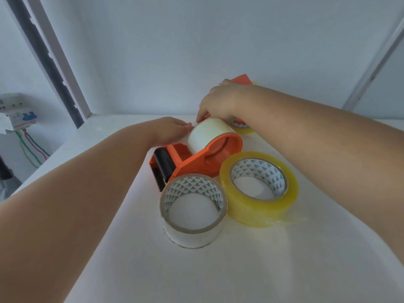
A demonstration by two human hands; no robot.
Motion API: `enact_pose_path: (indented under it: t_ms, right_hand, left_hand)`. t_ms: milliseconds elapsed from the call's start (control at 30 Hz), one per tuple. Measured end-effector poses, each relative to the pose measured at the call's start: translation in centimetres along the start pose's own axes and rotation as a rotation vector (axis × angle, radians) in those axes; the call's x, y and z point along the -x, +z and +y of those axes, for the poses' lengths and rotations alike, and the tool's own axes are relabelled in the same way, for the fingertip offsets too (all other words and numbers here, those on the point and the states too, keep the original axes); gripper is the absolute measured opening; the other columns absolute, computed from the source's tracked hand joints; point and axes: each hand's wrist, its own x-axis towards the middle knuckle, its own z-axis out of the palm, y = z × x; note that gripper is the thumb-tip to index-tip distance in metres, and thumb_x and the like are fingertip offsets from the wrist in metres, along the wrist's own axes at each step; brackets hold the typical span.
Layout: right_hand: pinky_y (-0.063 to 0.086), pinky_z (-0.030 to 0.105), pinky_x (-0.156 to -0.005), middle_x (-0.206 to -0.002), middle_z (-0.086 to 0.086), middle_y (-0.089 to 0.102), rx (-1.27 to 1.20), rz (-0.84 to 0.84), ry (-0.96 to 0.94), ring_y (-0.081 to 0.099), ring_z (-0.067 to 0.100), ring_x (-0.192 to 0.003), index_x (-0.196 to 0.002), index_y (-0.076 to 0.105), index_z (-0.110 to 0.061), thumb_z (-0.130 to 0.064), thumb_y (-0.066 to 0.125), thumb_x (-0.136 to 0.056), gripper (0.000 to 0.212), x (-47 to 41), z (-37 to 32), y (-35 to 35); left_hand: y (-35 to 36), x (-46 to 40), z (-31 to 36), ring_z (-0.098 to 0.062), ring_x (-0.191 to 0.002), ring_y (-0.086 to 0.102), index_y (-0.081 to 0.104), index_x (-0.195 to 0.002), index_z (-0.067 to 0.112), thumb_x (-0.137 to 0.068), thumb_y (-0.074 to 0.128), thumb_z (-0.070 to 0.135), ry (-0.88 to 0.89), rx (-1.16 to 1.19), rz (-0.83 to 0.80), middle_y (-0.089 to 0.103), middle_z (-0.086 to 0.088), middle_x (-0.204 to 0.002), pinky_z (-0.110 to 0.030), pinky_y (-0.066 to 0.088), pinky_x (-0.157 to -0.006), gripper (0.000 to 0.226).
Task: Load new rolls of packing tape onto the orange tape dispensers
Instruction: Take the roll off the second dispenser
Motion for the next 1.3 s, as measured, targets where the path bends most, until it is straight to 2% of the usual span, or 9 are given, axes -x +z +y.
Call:
enact_pose_path:
  t_ms: [100,233,367,533,700,867,933,1100,1300]
  right_hand:
    - [0.028,0.047,-0.107,-0.135,-0.005,0.05,-0.026,-0.016,0.023,0.039,0.024,-0.126,-0.13,0.048,-0.045,-0.031,0.041,-0.093,0.04,0.3,0.0,-0.3]
    - [0.031,0.044,-0.105,-0.135,-0.006,0.049,-0.045,-0.061,0.049,0.042,0.024,-0.125,-0.129,0.049,-0.045,-0.029,0.042,-0.093,0.04,0.4,-0.4,-0.9]
    - [0.036,0.045,-0.103,-0.132,-0.005,0.053,-0.034,-0.12,0.094,0.048,0.024,-0.121,-0.128,0.053,-0.04,-0.034,0.044,-0.092,0.037,0.7,0.0,-0.8]
    - [0.032,0.042,-0.1,-0.139,-0.008,0.047,-0.06,-0.14,0.149,0.04,0.022,-0.129,-0.133,0.046,-0.046,-0.048,0.046,-0.093,0.04,2.5,1.4,0.4]
    - [0.031,0.032,-0.1,-0.147,-0.002,0.039,-0.121,-0.161,0.165,0.039,0.023,-0.131,-0.139,0.041,-0.038,-0.042,0.046,-0.096,0.043,3.9,2.0,0.3]
    - [0.03,0.041,-0.103,-0.145,-0.007,0.04,-0.024,-0.231,0.226,0.038,0.023,-0.132,-0.136,0.042,-0.044,-0.048,0.05,-0.092,0.044,3.8,3.0,1.3]
    - [0.032,0.04,-0.098,-0.144,-0.008,0.042,-0.02,-0.275,0.25,0.039,0.022,-0.131,-0.135,0.044,-0.044,-0.048,0.051,-0.091,0.045,4.7,4.6,2.7]
    - [0.029,0.045,-0.102,-0.137,-0.008,0.046,-0.069,-0.174,0.264,0.035,0.028,-0.126,-0.122,0.048,-0.057,-0.064,0.047,-0.081,0.042,5.3,6.9,5.9]
    - [0.025,0.041,-0.103,-0.142,-0.011,0.044,-0.07,-0.127,0.234,0.032,0.021,-0.133,-0.128,0.046,-0.053,-0.059,0.041,-0.088,0.04,5.0,7.1,6.7]
  left_hand:
    - [0.5,-0.1,-0.3,-0.017,-0.135,0.037,0.047,-0.137,0.033,-0.089,0.043,0.057,-0.007,0.004,-0.001,0.041,0.008,-0.147,-0.039,0.021,-0.115,0.053]
    - [0.8,0.1,-0.1,-0.017,-0.141,0.026,0.034,-0.144,0.028,-0.098,0.036,0.043,0.024,-0.076,0.002,0.028,0.004,-0.154,-0.033,0.016,-0.115,0.049]
    - [0.5,0.2,-0.3,-0.015,-0.14,0.027,0.037,-0.143,0.028,-0.096,0.039,0.047,0.026,-0.048,0.016,0.028,0.007,-0.153,-0.031,0.016,-0.114,0.05]
    - [0.0,0.2,-0.6,-0.013,-0.14,0.027,0.039,-0.141,0.033,-0.093,0.038,0.056,0.028,-0.099,0.005,0.029,0.013,-0.152,-0.034,0.015,-0.117,0.053]
    - [-0.1,0.2,-0.7,-0.012,-0.139,0.029,0.041,-0.14,0.036,-0.093,0.038,0.057,0.021,-0.11,0.025,0.031,0.016,-0.151,-0.034,0.017,-0.116,0.052]
    - [-0.1,0.2,-0.8,-0.014,-0.138,0.032,0.043,-0.139,0.035,-0.093,0.038,0.056,0.02,-0.1,0.035,0.035,0.014,-0.149,-0.036,0.018,-0.116,0.05]
    - [-0.1,0.0,-1.0,-0.014,-0.137,0.033,0.043,-0.138,0.036,-0.092,0.038,0.058,0.021,-0.09,0.034,0.034,0.014,-0.15,-0.037,0.019,-0.116,0.051]
    - [-0.2,-0.5,-1.5,-0.019,-0.134,0.039,0.049,-0.133,0.04,-0.087,0.037,0.068,-0.021,-0.087,0.043,0.044,0.009,-0.145,-0.044,0.024,-0.114,0.056]
    - [0.1,-0.5,-1.4,-0.017,-0.132,0.041,0.049,-0.135,0.035,-0.092,0.042,0.056,-0.004,-0.034,0.047,0.048,0.008,-0.142,-0.038,0.026,-0.111,0.048]
